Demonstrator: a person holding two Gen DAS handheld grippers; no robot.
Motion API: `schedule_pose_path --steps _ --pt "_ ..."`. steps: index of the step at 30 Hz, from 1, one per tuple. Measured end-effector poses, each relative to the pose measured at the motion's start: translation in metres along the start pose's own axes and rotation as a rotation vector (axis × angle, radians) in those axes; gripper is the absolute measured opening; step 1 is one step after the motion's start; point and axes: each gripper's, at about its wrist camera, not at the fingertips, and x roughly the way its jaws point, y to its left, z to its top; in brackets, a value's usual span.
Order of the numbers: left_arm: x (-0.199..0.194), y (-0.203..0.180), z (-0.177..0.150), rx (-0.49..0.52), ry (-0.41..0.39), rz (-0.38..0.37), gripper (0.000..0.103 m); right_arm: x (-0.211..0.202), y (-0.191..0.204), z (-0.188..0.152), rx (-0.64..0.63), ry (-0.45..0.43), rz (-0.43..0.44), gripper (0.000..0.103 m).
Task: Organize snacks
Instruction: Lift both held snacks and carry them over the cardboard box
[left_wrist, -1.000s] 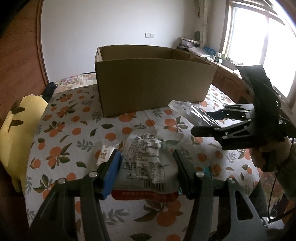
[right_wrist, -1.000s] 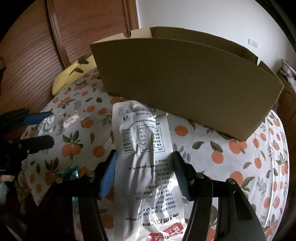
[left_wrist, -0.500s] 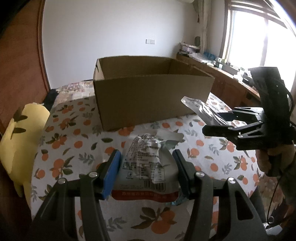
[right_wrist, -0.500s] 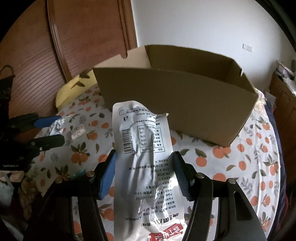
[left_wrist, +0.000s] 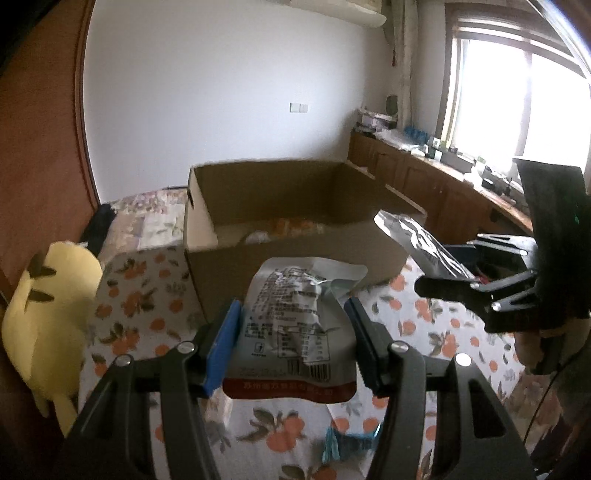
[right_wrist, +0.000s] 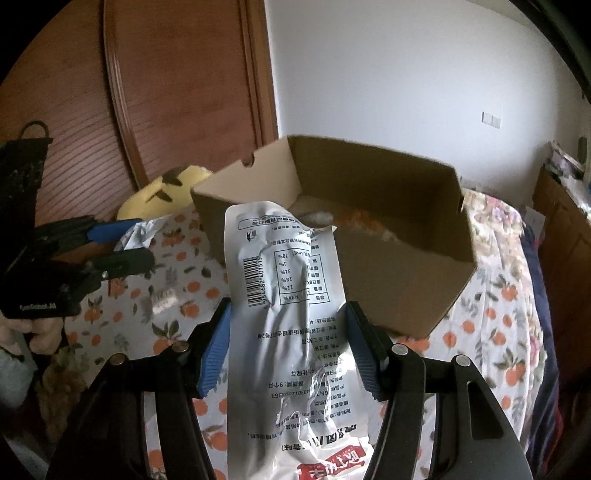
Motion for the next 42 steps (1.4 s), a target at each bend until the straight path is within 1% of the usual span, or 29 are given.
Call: schedule_pose_path --steps 5,9,14,18,21,25,31,33,38,42 --pt "0.000 0.002 0.033 0.018 -0.042 0.006 0.057 -0.010 -0.003 0.021 -0.004 -0.059 0.001 0.061" --pt "0.007 0.003 0.056 0.042 -0.059 0.010 0.057 -0.013 -0.007 0.041 -0.005 -0.101 0.008 0.061" --pt "0.019 0.005 0.085 0.067 -0.087 0.014 0.057 -0.006 -0.016 0.058 0.004 -0.133 0.003 0.061" --pt "0.036 0.009 0.098 0.072 -0.093 0.022 0.057 0.005 -0.027 0.068 0.017 -0.146 -0.011 0.061" --pt "0.052 0.014 0.103 0.084 -0.082 0.036 0.058 0.015 -0.032 0.076 0.023 -0.126 -0.006 0.061" --pt "0.074 0.019 0.109 0.103 -0.061 0.042 0.058 0.029 -0.042 0.087 0.021 -0.117 -0.024 0.061" --pt "0.106 0.032 0.111 0.079 -0.033 0.032 0.058 0.045 -0.058 0.099 0.073 -0.144 -0.031 0.061" --pt "0.115 0.034 0.111 0.078 -0.019 0.029 0.058 0.049 -0.062 0.103 0.070 -0.152 -0.055 0.062" --pt "0.130 0.033 0.108 0.080 -0.001 0.018 0.058 0.068 -0.070 0.114 0.066 -0.130 -0.083 0.062" --pt "0.141 0.034 0.104 0.067 0.018 0.018 0.060 0.086 -0.070 0.111 0.058 -0.100 -0.113 0.062"
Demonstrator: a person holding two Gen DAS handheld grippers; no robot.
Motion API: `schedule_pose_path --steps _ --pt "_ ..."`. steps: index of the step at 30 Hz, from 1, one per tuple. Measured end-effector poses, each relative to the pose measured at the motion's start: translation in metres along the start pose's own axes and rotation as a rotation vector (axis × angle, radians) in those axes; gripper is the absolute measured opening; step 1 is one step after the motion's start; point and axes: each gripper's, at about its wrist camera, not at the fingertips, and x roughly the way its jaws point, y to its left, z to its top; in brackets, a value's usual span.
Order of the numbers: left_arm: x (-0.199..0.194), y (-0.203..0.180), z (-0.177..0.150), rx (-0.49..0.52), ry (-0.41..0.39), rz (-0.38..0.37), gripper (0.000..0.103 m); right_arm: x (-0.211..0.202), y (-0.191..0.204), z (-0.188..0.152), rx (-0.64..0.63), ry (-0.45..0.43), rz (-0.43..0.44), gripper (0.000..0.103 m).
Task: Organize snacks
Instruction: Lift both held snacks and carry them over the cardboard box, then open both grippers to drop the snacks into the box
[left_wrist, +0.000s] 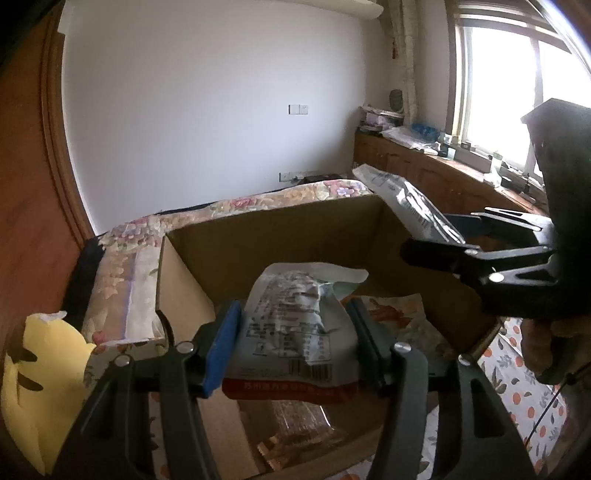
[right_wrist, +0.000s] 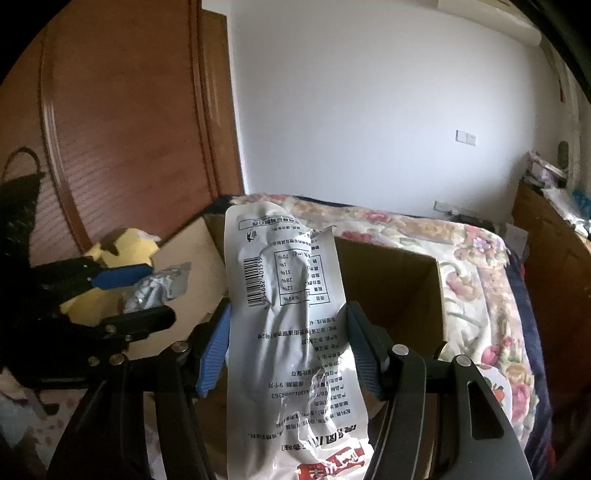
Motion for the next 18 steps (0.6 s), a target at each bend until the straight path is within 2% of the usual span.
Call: schedule_pose_path --steps 7,14,18 --pt "0.000 -0.003 -0.007 0.000 -0.006 0.003 0.060 0.012 -0.010 -0.006 0.038 -0.011 -0.014 0.063" --pt "-0.008 -0.006 -0.012 0.011 -0.002 -0.008 0.060 0.020 -0.003 -0.007 0.003 0.057 -0.042 0.067" --pt "-0.020 -0.006 -0.016 0.004 -0.011 -0.013 0.060 0.018 -0.004 -0.015 0.009 0.060 -0.046 0.068"
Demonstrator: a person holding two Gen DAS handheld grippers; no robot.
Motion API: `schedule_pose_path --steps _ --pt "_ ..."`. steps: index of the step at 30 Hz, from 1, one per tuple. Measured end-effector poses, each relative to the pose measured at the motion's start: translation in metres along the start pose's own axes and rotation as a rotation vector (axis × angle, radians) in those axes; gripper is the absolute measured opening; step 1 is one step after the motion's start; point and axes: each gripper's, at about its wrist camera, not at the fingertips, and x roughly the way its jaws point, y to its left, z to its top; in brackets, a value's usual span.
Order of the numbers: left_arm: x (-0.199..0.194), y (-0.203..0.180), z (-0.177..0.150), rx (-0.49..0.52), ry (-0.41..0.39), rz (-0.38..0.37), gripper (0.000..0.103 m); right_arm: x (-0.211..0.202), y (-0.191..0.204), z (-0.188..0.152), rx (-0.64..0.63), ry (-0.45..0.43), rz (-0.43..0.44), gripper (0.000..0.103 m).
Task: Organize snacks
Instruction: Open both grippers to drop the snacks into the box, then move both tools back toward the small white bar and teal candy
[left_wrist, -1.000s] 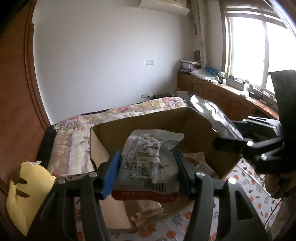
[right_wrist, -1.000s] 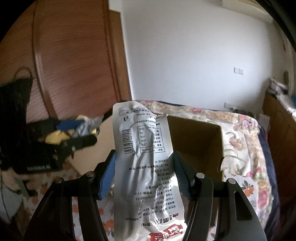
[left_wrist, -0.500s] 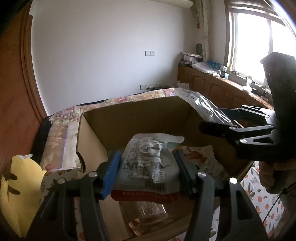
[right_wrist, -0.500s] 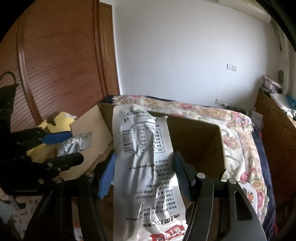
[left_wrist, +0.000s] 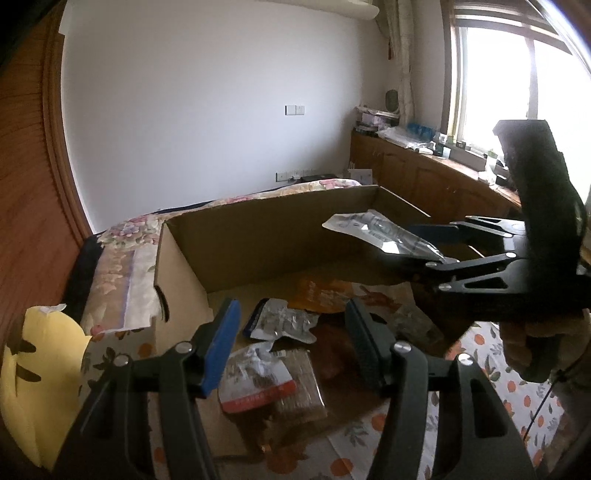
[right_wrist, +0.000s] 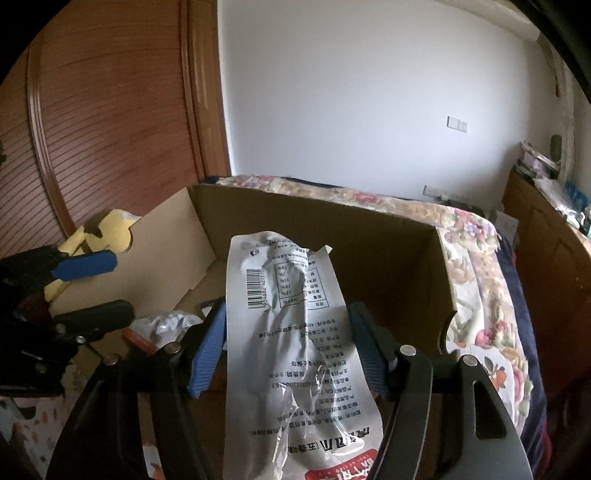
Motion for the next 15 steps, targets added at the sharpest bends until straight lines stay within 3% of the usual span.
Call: schedule_pose_path --steps 6,15 --pt "-0.021 -0.006 -0.010 -0.006 0.001 0.002 0.060 -0.006 0.003 -0.003 0.007 0.013 0.003 0.079" --pt "-0.062 -0.012 -0.032 0.009 -0.012 0.022 0.060 -0.035 0.014 -0.016 0.027 0.000 0.006 0.079"
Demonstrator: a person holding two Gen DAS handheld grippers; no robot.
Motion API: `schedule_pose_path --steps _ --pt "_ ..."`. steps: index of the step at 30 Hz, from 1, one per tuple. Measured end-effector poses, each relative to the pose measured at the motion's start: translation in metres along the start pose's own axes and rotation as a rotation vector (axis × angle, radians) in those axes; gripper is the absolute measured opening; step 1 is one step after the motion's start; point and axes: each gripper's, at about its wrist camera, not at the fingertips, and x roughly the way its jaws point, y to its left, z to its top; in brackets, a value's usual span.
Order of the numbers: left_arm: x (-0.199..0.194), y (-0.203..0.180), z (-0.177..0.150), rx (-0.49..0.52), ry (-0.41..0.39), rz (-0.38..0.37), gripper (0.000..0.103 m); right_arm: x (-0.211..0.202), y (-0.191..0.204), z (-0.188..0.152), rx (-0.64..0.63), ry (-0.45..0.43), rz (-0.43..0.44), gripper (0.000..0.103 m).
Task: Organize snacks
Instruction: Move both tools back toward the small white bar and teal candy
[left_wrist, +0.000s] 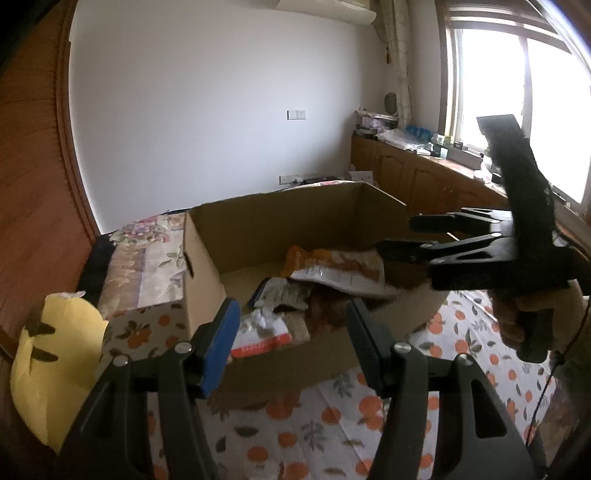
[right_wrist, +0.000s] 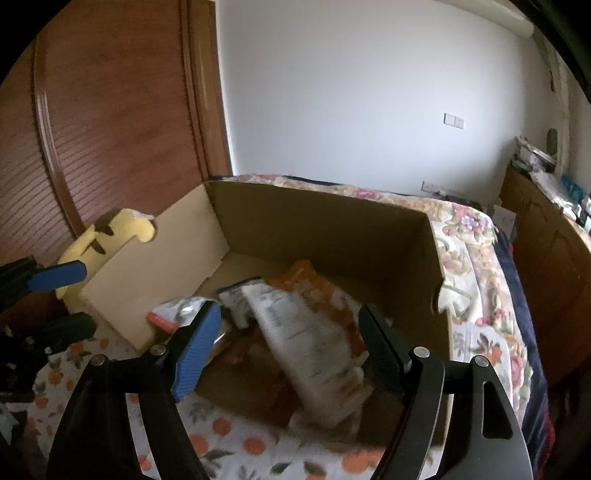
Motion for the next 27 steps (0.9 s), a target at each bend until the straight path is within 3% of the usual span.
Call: schedule_pose_path --steps 11,27 --pt "-0.037 0.006 -0.057 -0.020 0.055 0.026 0.060 -0.072 0.035 -0.049 0.022 -0.041 0.079 0.079" --pt "-0.036 -0.002 -0.135 0.014 0.131 0.087 0.060 -0.075 0.082 -0.130 0.021 -0.017 0.149 0.079"
